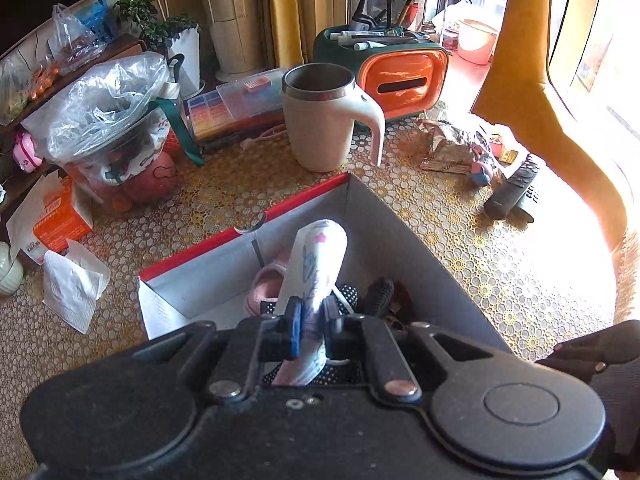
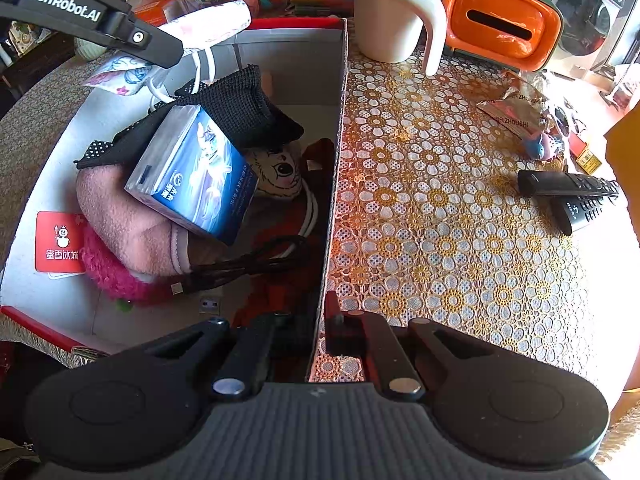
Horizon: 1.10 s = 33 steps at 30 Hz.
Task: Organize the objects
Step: 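Lower the face mask into the shoebox and open the left gripper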
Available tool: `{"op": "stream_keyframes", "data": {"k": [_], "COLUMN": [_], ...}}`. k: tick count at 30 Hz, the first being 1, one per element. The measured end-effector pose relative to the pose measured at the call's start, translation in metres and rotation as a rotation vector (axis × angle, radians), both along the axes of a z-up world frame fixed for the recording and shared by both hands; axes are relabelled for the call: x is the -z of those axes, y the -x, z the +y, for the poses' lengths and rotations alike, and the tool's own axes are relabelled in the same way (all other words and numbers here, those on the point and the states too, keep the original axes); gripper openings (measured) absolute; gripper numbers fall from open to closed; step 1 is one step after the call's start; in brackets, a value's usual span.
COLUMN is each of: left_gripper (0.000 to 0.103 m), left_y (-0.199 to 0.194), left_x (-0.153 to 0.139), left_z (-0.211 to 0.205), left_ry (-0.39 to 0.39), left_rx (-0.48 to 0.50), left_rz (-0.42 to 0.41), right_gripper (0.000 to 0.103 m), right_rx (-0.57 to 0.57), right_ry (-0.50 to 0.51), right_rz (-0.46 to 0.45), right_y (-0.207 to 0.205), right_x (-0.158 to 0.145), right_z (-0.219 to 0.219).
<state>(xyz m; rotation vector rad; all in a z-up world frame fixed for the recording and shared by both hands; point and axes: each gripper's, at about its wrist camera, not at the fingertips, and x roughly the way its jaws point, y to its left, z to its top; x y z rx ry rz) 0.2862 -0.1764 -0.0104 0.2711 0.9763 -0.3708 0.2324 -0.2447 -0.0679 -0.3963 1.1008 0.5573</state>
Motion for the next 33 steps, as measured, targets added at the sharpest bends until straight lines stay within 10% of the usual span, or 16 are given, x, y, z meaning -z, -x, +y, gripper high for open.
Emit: {"op": "stream_keyframes", "data": {"k": [23,29,33], "left_gripper": [0.024,0.055,0.057], "left_y": [-0.024,-0.016,-0.011], "left_x": [0.05,0.039,0.03], "left_z": [-0.006,0.004,0.01], "left_ry": [-0.036,-0.001,0.03], "left_rx": [-0.014,-0.035,-0.041], "left_rz": [0.106,0.078,0.068], "right_gripper": [0.004,0.004,0.004], "right_rx": [0.0,0.006,0.012], "right_ry": [0.002,0.008,0.011], "right_rz": [-0.001,-0.002,-0.003], "right_y": [0.001,0.002,0.002], "right_x": [0.0,0.0,0.0], "right_z": [-0.001,0.0,0.001]}}
